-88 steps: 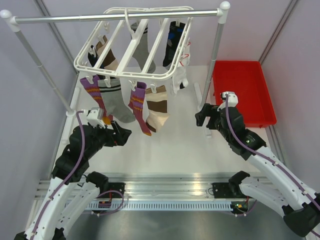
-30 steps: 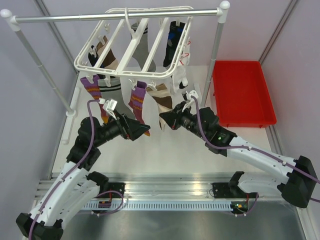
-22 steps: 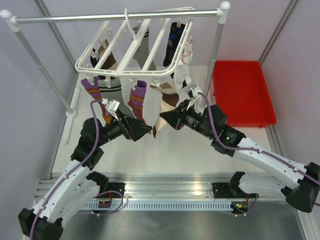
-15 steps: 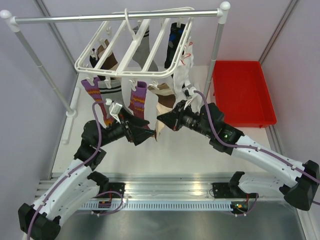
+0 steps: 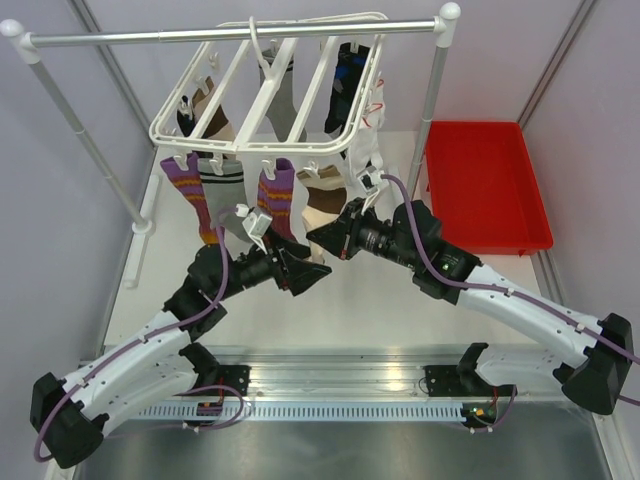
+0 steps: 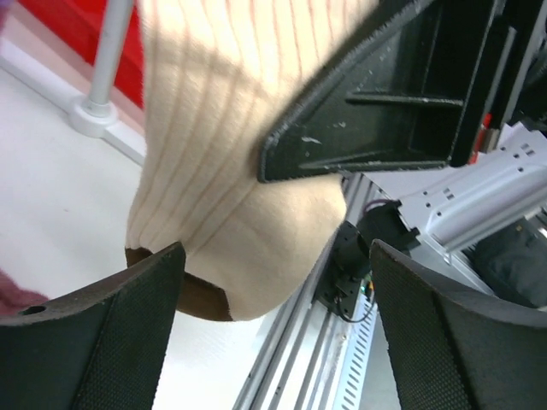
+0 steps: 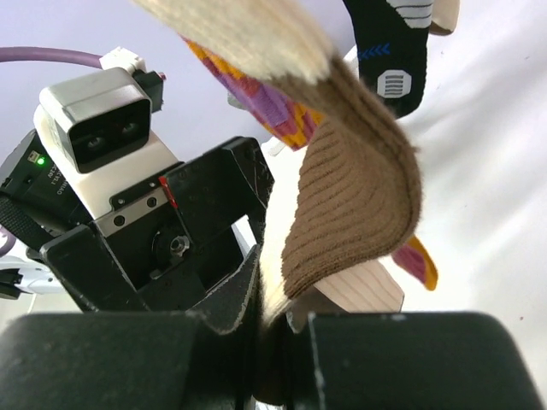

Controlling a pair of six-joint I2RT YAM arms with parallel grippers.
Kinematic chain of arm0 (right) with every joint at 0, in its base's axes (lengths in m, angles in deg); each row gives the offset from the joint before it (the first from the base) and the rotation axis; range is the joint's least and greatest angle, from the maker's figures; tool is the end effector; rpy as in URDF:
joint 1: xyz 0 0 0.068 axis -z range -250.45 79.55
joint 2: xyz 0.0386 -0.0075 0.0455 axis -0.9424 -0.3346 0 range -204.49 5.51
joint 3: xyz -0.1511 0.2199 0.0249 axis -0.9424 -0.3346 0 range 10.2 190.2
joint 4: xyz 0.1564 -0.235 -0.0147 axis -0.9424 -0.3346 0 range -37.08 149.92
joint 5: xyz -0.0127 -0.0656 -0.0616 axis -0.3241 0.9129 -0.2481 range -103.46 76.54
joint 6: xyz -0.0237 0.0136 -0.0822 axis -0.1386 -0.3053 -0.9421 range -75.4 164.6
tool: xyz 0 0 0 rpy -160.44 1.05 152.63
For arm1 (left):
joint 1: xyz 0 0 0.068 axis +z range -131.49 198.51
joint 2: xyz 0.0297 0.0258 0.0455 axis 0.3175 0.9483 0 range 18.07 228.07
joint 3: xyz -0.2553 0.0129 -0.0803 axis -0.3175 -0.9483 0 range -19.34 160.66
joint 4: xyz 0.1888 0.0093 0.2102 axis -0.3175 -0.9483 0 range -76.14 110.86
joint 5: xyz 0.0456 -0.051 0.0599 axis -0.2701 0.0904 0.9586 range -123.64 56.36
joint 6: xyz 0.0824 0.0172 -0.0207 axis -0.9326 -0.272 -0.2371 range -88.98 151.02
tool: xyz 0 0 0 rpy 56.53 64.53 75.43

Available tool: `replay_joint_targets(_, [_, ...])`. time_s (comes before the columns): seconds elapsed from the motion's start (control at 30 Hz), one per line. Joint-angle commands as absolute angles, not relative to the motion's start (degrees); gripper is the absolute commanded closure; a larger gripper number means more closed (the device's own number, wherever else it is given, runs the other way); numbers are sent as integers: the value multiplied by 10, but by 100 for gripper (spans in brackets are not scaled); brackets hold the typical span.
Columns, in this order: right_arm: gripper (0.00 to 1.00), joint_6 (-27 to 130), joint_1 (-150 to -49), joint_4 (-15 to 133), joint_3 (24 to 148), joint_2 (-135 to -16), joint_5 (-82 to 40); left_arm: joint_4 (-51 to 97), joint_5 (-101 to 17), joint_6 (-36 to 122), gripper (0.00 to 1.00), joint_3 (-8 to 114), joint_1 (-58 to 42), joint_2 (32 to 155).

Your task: Remove the socks clipped to the hanger

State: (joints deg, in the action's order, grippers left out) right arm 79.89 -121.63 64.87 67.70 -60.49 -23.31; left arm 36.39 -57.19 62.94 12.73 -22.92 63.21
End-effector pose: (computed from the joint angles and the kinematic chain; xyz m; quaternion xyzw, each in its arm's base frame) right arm 0.2013 0.2709 0.3606 -0.1586 0.7109 0.5130 0.4543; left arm 0.1714 -0.1922 0.3011 0.2029 0.6627 -0.5354 0.4827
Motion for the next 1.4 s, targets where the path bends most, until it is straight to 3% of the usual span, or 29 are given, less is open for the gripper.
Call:
replay_joint_targets(0.0, [87, 820, -1220, 672, 697, -613, -251, 350, -493, 595, 12, 146, -235, 618])
replay_joint_targets(0.23, [87, 837, -1220, 688, 696, -618, -255, 331, -451, 586, 52, 161, -246, 631])
replay_joint_targets(0.33, [87, 836, -1220, 688, 695, -618, -250, 326, -447, 585, 53, 161, -251, 632])
replay_joint_targets(0.4, [87, 834, -1220, 686, 694, -617, -246, 320, -452, 585, 46, 162, -252, 628])
replay_joint_targets(0.43, [87, 829, -1220, 683, 694, -616, -244, 315, -452, 585, 34, 164, -253, 625])
replay_joint_targets(0.47, [88, 826, -1220, 678, 691, -612, -234, 305, -454, 584, 28, 167, -254, 617])
replay_joint_targets(0.57, [88, 802, -1220, 652, 679, -590, -211, 264, -446, 580, 18, 180, -255, 598])
replay_joint_targets(0.83, [89, 757, -1220, 551, 667, -534, -193, 195, -443, 546, 13, 236, -254, 535])
replay_joint_targets(1.0, [89, 753, -1220, 528, 676, -524, -242, 260, -488, 527, 13, 266, -254, 560])
replay_joint_targets(1.37, [89, 763, -1219, 511, 705, -525, -377, 390, -457, 497, 3, 344, -253, 664])
